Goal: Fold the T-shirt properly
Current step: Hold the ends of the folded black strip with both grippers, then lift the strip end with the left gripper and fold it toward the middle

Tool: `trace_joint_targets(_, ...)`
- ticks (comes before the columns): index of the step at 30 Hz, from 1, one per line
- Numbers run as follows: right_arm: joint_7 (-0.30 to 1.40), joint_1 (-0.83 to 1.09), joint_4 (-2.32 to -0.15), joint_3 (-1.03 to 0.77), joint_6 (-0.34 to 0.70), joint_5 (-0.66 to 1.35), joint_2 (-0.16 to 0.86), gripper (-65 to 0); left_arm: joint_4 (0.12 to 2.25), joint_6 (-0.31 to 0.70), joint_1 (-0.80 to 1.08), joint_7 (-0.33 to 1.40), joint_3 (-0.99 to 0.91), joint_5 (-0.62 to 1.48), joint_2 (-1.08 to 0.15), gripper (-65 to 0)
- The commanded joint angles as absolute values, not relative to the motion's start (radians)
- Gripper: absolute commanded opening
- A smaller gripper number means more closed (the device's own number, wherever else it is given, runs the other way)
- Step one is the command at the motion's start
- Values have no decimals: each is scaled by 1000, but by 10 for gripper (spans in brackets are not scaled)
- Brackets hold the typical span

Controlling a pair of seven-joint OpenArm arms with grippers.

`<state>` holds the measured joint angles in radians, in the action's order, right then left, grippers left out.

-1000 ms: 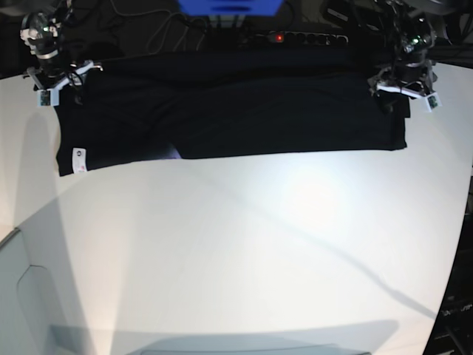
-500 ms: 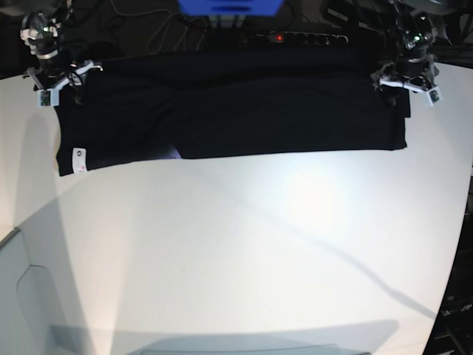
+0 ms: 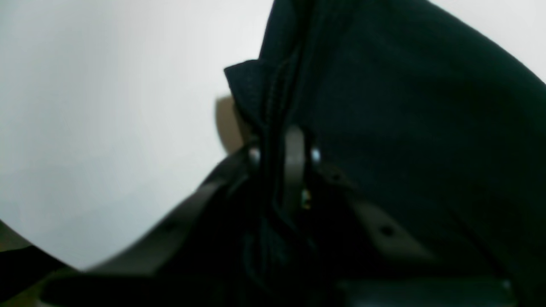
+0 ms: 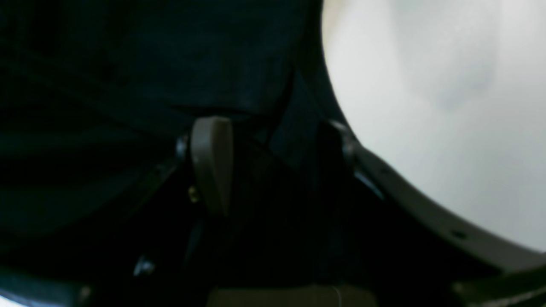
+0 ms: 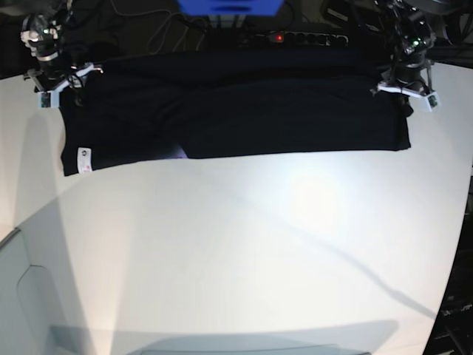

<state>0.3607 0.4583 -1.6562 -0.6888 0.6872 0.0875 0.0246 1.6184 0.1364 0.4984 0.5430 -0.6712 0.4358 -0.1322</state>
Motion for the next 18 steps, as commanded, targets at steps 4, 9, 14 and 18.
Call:
trace_joint_targets(4,340,440,-1624,-700,698,88,54,-329,1638,134,493,559,-676,429,-139,-649)
trace_joint_targets(9,340,404,-1586,-700,698,15,58,-329,1698,134,495,559,-682,429,-142,-649)
trace_joint_targets(14,340,395,-1593,-700,698,8,56,-329,1804,134,498,559,-682,429,-134,-649)
trace_joint_targets(18,340,395,-1595,-700,698,8,53,-329,1883,134,499,561,-664,427,-127,-649)
